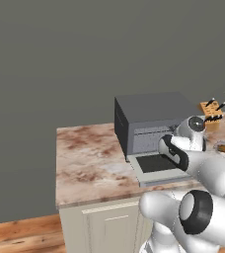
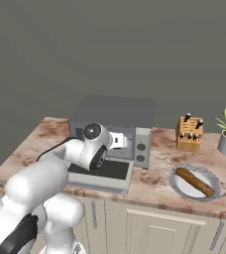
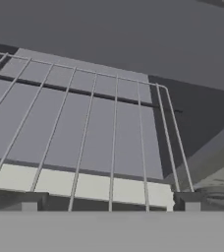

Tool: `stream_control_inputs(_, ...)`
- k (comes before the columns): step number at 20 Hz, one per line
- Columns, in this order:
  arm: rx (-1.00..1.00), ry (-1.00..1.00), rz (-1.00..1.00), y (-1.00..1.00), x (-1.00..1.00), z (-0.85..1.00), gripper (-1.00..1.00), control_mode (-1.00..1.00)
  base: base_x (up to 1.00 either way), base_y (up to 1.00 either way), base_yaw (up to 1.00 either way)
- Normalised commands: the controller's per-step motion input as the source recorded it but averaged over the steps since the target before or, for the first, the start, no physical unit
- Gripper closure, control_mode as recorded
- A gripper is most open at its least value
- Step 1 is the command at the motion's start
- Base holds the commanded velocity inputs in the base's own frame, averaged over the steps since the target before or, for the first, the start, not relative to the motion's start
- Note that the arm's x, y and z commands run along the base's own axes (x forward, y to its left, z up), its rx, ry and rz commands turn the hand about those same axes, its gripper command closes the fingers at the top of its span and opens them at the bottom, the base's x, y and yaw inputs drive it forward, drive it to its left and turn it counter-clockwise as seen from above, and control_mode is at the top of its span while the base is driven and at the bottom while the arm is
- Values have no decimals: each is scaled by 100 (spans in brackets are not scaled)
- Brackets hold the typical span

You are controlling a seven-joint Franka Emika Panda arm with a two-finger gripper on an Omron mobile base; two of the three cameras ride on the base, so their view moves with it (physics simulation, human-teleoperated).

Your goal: Pull the toaster oven rack outwards. Pick up the baguette from the plate and place it on the toaster oven rack. Close the toaster oven door fully and set the temperature to the lowest setting.

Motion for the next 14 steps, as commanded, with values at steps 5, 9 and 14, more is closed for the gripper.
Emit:
stream_control_inputs(5,-13,45,2,0,-43,-63,-100,-100,0,0,0)
stream_control_inputs(9,-6,34,4,-3,-58,-85,-100,-100,0,0,0)
stream_control_inputs(14,-2,24,5,-7,-72,-90,-100,-100,0,0,0)
